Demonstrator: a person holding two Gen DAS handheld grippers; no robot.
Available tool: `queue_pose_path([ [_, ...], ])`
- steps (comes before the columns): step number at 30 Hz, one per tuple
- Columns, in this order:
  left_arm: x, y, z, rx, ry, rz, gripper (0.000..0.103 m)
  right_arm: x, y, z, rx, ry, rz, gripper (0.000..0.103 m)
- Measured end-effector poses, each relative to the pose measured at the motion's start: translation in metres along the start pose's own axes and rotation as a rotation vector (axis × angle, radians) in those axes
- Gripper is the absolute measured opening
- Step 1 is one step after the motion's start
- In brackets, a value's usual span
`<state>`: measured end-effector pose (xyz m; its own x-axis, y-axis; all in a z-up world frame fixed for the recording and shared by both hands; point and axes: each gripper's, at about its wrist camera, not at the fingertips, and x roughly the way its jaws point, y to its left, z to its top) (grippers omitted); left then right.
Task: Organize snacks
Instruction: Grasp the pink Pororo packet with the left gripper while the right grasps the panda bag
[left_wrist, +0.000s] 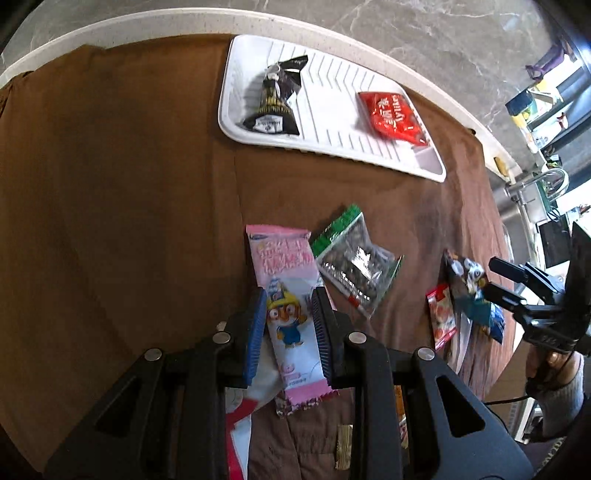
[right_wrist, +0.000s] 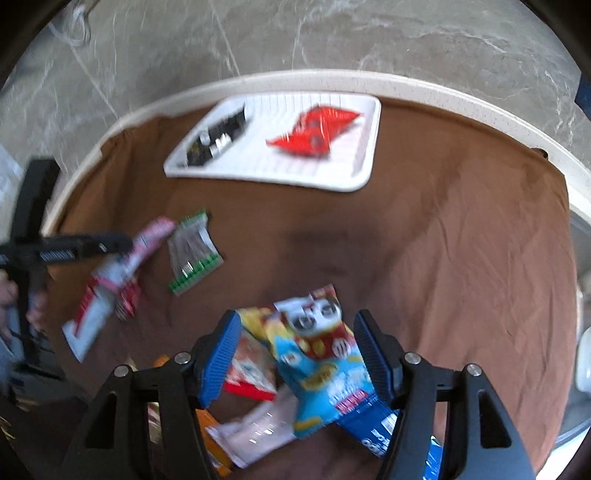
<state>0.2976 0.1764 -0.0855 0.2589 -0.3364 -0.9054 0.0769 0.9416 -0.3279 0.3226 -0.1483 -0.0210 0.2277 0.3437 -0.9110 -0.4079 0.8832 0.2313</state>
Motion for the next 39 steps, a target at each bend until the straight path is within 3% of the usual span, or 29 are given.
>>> queue_pose_path([
  [8,0.002,0.006,-0.002,-0.025,0.024,0.006,0.024,0.014,0.004,-0.007,-0.108,0.051,-0.066,0.069],
  [17,0.013,-0.001,0.003,-0.036,0.063,-0.027,0.024,0.02,0.005,-0.004,-0.149,0.078,-0.042,0.069],
  [21,0.021,-0.003,0.006,-0.052,0.08,-0.03,0.024,0.022,0.003,-0.004,-0.14,0.081,-0.008,0.055],
  [27,0.036,-0.009,0.005,-0.082,0.121,-0.052,0.024,0.025,0.003,-0.003,-0.164,0.084,-0.017,0.053],
  [39,0.044,0.019,0.013,-0.419,0.146,-0.201,0.025,0.025,0.002,-0.005,-0.154,0.075,-0.012,0.053],
])
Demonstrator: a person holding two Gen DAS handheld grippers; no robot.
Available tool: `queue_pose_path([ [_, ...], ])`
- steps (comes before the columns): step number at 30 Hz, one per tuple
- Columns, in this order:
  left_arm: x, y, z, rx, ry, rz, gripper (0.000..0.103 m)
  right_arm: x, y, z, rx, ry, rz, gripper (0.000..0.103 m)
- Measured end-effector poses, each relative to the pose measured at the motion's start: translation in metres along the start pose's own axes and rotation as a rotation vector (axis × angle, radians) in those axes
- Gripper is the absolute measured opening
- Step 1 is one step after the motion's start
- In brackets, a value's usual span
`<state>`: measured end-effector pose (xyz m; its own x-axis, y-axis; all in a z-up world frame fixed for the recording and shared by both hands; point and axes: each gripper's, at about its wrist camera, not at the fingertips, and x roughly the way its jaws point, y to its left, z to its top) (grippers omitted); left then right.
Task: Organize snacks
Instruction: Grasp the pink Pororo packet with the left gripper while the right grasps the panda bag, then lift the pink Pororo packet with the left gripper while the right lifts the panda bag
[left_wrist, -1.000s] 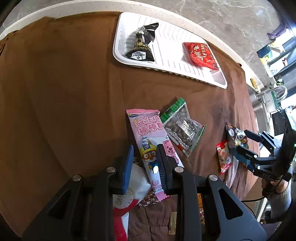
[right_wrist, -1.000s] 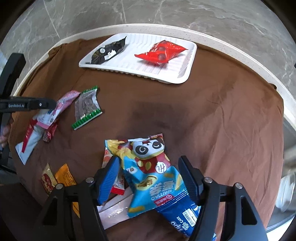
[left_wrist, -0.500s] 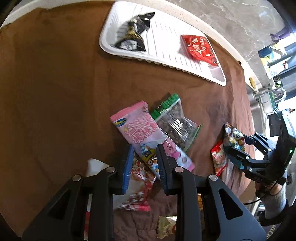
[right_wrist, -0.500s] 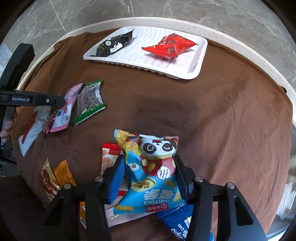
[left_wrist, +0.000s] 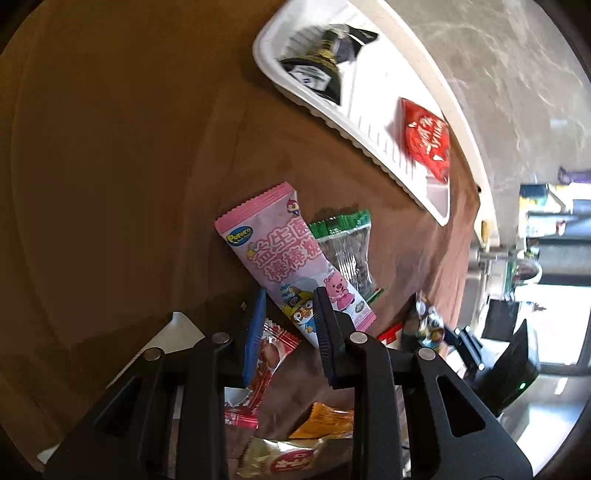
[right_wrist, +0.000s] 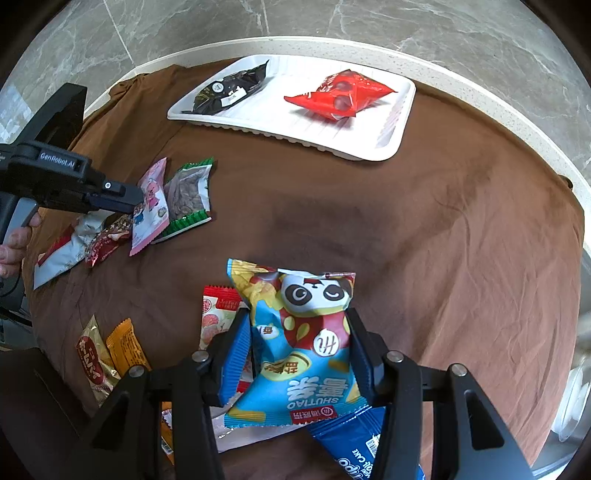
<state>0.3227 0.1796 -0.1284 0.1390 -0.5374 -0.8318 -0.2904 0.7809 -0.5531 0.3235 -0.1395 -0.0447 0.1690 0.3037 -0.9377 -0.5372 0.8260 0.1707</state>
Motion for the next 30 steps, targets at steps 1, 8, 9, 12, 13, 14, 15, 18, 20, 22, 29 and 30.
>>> queue_pose_path([
  [1,0.0,0.0,0.002,-0.018,0.002,0.005,0.025,0.0,0.0,0.0,0.002,-0.001,0.0,0.053],
  [8,0.007,-0.01,0.01,-0.084,-0.002,-0.042,0.056,-0.001,0.001,-0.002,0.011,-0.007,-0.001,0.053],
  [9,0.007,-0.013,0.011,-0.082,-0.004,-0.049,0.063,-0.001,0.001,-0.003,0.011,-0.009,0.0,0.053],
  [12,0.008,-0.019,0.014,-0.082,-0.033,-0.018,0.064,-0.002,0.0,-0.005,0.023,-0.015,0.005,0.054],
  [13,0.008,-0.019,0.014,-0.085,-0.033,-0.015,0.064,-0.002,0.0,-0.005,0.025,-0.015,0.007,0.054],
  [14,0.009,-0.021,0.015,-0.084,-0.033,-0.004,0.064,-0.003,-0.001,-0.006,0.029,-0.018,0.009,0.054],
  [15,0.009,-0.024,0.016,-0.07,-0.034,0.012,0.064,-0.003,-0.001,-0.006,0.032,-0.019,0.009,0.054],
  [18,0.013,-0.036,0.014,-0.015,-0.045,0.077,0.063,-0.004,-0.001,-0.007,0.042,-0.025,0.01,0.054],
  [20,0.016,-0.043,0.011,0.026,-0.056,0.125,0.062,-0.004,-0.002,-0.007,0.051,-0.025,0.01,0.055],
  [22,0.018,-0.052,0.009,0.053,-0.061,0.176,0.062,-0.003,-0.003,-0.008,0.063,-0.024,0.011,0.055],
  [29,0.023,-0.061,0.01,0.035,-0.085,0.249,0.052,-0.003,-0.004,-0.01,0.066,-0.03,0.017,0.055],
  [30,0.02,-0.056,0.011,0.021,-0.085,0.234,0.051,-0.003,-0.003,-0.01,0.064,-0.03,0.017,0.055],
])
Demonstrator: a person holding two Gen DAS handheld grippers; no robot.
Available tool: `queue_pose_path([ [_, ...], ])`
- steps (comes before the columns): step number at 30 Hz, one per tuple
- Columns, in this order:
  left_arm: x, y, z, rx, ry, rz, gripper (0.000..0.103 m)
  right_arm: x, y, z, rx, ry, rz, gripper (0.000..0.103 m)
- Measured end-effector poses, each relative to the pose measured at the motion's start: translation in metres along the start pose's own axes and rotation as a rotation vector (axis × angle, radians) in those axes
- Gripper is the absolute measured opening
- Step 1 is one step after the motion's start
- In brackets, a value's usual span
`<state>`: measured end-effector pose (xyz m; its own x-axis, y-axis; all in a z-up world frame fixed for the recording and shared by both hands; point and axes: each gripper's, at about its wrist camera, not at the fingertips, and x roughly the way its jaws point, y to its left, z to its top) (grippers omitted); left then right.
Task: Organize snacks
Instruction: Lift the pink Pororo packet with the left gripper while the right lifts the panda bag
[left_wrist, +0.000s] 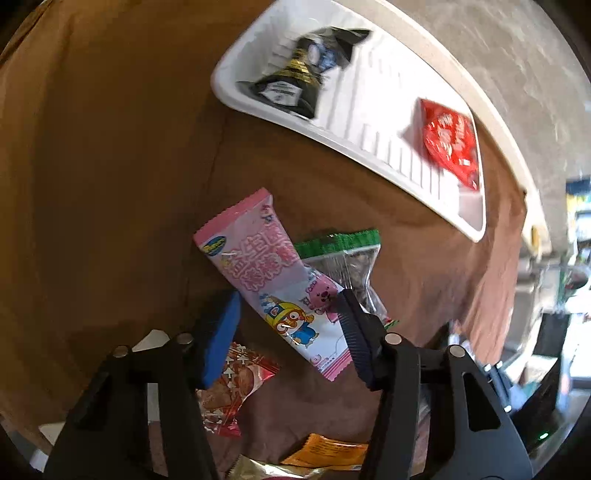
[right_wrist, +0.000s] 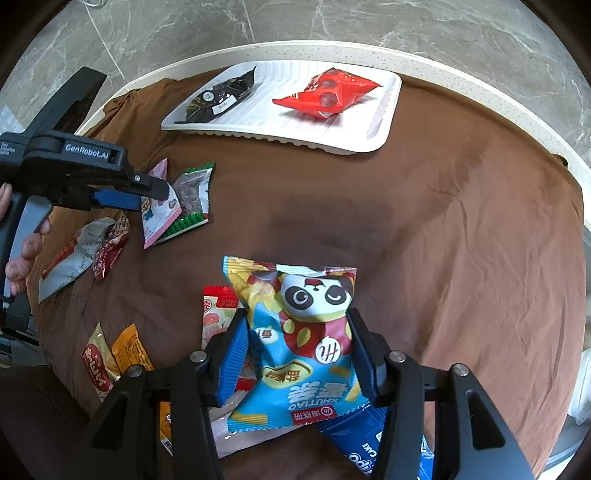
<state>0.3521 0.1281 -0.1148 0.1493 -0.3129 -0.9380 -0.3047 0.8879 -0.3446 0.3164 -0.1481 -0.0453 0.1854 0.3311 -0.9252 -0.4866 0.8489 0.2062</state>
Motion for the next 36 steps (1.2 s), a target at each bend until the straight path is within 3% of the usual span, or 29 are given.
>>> queue_pose_path([
  [6,0.002,-0.005,0.003,0.044,0.017,0.055,0.047,-0.001,-0.001,0.0,0.0,-0.004,0.008,0.055],
  [10,0.006,-0.024,0.001,0.217,-0.013,0.184,0.047,-0.001,-0.001,-0.001,0.005,-0.002,0.018,0.056],
  [16,0.006,-0.04,-0.001,0.446,-0.029,0.305,0.048,0.0,0.001,-0.004,0.0,0.001,0.025,0.057],
  [18,0.006,-0.042,0.001,0.496,-0.008,0.308,0.048,-0.001,0.001,-0.004,-0.003,-0.003,0.026,0.057],
  [22,0.001,-0.033,0.009,0.43,0.016,0.24,0.048,0.0,0.0,-0.004,-0.005,-0.003,0.026,0.057],
  [26,-0.011,-0.014,0.022,0.27,0.013,0.095,0.048,0.001,0.0,-0.004,-0.009,-0.002,0.027,0.057],
  [30,-0.007,-0.01,0.034,0.214,0.02,0.118,0.048,0.004,0.0,-0.003,-0.011,0.0,0.027,0.057],
  [36,0.0,-0.008,0.024,0.22,-0.002,0.153,0.049,0.007,0.001,-0.001,-0.018,0.0,0.026,0.056],
])
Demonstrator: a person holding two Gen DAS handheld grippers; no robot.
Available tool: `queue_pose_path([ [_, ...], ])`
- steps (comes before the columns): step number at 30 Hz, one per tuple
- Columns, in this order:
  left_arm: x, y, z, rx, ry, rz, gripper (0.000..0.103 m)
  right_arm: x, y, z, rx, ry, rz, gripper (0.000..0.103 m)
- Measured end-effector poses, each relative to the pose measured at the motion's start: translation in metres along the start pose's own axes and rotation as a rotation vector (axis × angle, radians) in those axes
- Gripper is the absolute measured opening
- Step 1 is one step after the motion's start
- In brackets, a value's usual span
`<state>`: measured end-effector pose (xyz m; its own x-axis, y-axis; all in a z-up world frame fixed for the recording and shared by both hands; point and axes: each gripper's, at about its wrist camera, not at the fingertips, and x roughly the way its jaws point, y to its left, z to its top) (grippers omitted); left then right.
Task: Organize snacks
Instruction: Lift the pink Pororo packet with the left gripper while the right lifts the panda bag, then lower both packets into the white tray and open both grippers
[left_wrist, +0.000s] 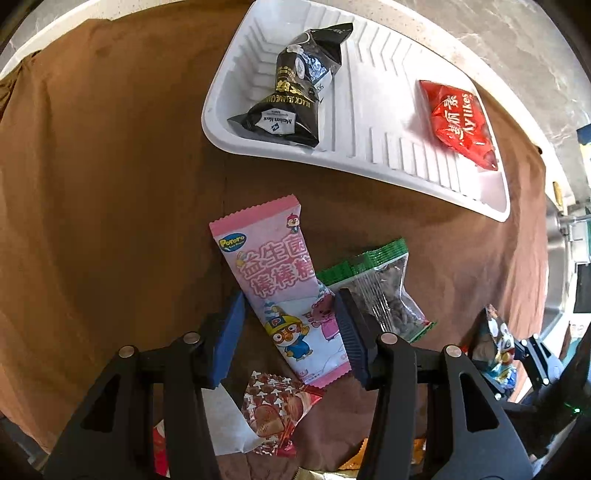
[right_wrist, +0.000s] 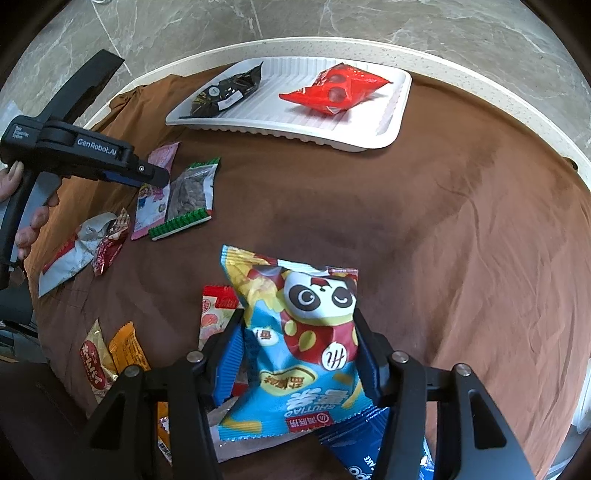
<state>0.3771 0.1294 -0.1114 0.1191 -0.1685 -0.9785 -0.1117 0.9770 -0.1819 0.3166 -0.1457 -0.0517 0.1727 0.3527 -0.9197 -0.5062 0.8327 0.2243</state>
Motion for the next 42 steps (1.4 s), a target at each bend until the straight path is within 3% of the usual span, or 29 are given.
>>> queue_pose_path([
  [5,0.0,-0.002,-0.006,0.044,-0.02,0.024,0.046,0.0,0.0,0.001,-0.018,-0.005,-0.011,0.051],
  [8,-0.001,-0.001,-0.01,0.047,-0.046,0.012,0.039,-0.001,-0.002,0.0,-0.011,-0.014,0.002,0.047],
  [11,-0.004,0.016,-0.017,0.031,-0.072,-0.046,0.018,-0.003,-0.006,0.0,0.01,-0.023,0.026,0.046],
  [17,-0.01,0.036,-0.024,0.03,-0.084,-0.128,0.013,-0.007,-0.014,0.0,0.06,-0.045,0.082,0.043],
  [30,-0.029,0.04,-0.035,0.052,-0.117,-0.21,0.012,-0.015,-0.046,0.005,0.27,-0.088,0.286,0.042],
  [42,-0.014,0.037,-0.029,0.068,-0.097,-0.24,0.008,-0.006,-0.042,0.013,0.287,-0.076,0.288,0.042],
])
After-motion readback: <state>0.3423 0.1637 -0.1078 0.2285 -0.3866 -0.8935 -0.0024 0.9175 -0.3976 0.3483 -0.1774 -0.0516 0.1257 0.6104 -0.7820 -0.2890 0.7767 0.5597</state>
